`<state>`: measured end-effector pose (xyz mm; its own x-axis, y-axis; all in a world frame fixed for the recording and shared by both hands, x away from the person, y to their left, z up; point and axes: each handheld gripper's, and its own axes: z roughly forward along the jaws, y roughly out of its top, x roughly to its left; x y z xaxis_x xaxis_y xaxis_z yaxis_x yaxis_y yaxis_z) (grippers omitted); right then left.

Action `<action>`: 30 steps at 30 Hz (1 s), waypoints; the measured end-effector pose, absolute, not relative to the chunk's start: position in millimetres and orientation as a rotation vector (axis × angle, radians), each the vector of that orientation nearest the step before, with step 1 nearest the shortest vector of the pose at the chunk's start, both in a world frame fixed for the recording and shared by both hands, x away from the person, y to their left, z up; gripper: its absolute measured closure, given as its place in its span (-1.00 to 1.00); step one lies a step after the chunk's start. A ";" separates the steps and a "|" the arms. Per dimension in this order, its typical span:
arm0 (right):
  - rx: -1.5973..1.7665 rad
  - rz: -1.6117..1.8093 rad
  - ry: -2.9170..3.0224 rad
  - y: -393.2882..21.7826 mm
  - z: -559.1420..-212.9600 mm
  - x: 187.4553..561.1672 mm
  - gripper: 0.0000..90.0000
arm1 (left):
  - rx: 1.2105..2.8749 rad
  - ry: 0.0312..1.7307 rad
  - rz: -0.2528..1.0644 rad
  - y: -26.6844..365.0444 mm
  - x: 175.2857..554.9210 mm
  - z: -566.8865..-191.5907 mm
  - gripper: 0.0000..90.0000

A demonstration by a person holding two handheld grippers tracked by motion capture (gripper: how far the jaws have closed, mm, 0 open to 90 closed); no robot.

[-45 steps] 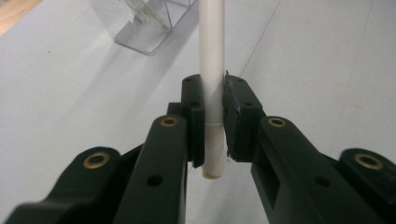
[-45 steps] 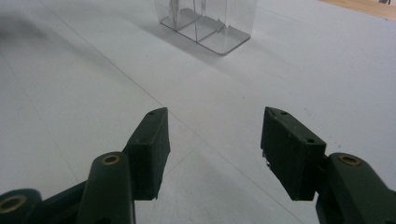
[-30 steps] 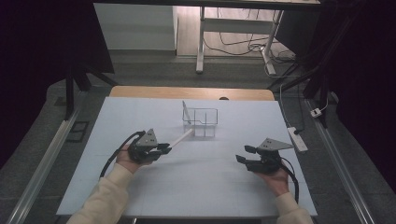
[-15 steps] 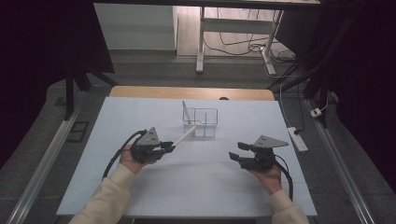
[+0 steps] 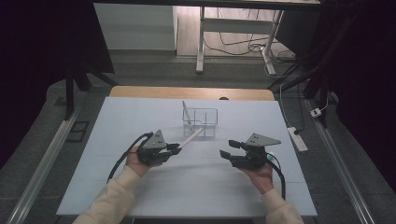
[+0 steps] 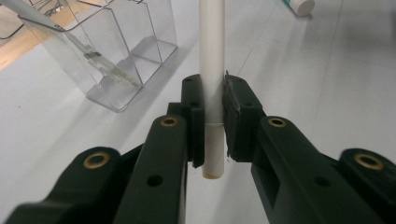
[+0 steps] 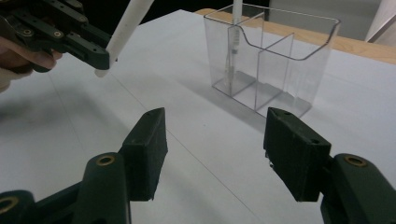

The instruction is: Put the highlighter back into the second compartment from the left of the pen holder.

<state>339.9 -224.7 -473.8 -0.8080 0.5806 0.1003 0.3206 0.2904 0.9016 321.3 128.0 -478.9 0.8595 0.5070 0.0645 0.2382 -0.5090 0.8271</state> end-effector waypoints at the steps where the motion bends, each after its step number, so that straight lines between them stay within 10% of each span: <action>1: 0.823 1.528 2.317 -222.9 -473.9 340.2 -0.13 | 2.119 0.540 0.375 127.0 321.5 -479.5 0.76; 30: 0.810 1.593 2.339 -194.7 -471.3 338.3 -0.10 | 2.156 0.466 0.373 88.8 316.4 -489.0 0.76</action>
<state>338.3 -194.7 -471.3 -0.8305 0.5394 0.1391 0.3271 0.2700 0.9056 316.4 88.8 -489.0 0.8847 0.4561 0.0963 0.1940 -0.5481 0.8136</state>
